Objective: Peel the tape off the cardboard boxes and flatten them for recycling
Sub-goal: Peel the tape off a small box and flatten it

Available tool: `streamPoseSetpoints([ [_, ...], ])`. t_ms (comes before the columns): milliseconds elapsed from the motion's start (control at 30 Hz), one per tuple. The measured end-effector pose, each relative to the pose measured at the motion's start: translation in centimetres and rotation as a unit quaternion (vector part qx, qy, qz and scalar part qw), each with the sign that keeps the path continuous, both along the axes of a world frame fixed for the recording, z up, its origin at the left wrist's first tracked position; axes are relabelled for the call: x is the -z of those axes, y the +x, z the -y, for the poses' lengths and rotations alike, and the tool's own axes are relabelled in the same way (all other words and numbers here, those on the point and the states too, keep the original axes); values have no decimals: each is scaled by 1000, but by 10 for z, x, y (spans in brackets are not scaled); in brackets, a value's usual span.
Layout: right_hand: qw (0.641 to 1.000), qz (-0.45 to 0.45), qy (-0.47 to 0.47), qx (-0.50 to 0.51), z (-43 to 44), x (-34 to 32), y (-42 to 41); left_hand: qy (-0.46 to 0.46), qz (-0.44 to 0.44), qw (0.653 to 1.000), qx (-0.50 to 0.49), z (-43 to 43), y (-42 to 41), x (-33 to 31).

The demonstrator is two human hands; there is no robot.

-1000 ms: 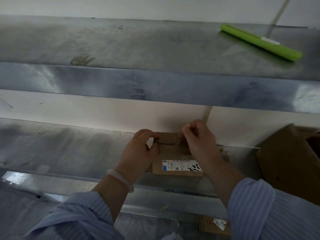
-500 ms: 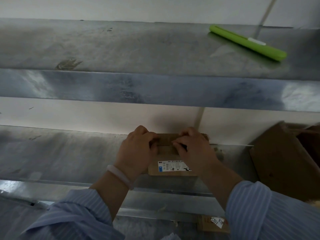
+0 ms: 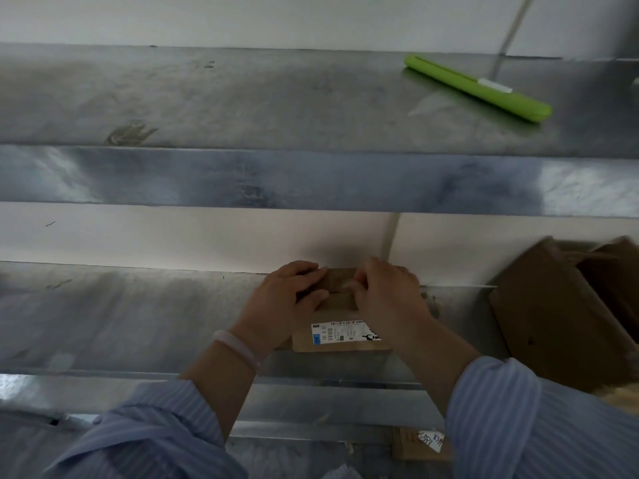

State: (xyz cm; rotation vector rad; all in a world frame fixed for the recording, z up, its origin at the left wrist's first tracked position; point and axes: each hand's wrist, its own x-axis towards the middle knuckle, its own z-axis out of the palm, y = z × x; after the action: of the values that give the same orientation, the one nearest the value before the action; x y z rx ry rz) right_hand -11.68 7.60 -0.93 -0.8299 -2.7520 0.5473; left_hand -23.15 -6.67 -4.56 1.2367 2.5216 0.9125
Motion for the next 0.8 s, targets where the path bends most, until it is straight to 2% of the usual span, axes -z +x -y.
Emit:
streamPoseSetpoints([
  [133, 971, -126, -185, 79, -12, -5, 11, -10, -15, 1000, 3, 0, -1, -2],
  [233, 937, -200, -264, 112, -23, -12, 17, -23, -23, 999, 3, 0, -1, -4],
  [300, 928, -211, -289, 101, -29, -15, 20, -31, -28, 999, 1, 0, -1, -5],
  [400, 957, -147, -244, 50, -28, -15, 22, -49, -41, 998, -4, 1, 1, -9],
  [500, 995, -17, -93, -18, -27, -12, 25, -77, -94, 993, -10, 1, 4, -13],
  [567, 998, 35, -25, -37, -28, -10, 27, -75, -162, 984, -5, -1, 8, -16],
  [667, 999, 33, -26, -1, -27, -11, 30, -64, -200, 977, 45, -10, 17, -16],
  [800, 996, 83, -8, -8, -21, -12, 27, -53, -152, 986, 29, -17, 22, -15],
])
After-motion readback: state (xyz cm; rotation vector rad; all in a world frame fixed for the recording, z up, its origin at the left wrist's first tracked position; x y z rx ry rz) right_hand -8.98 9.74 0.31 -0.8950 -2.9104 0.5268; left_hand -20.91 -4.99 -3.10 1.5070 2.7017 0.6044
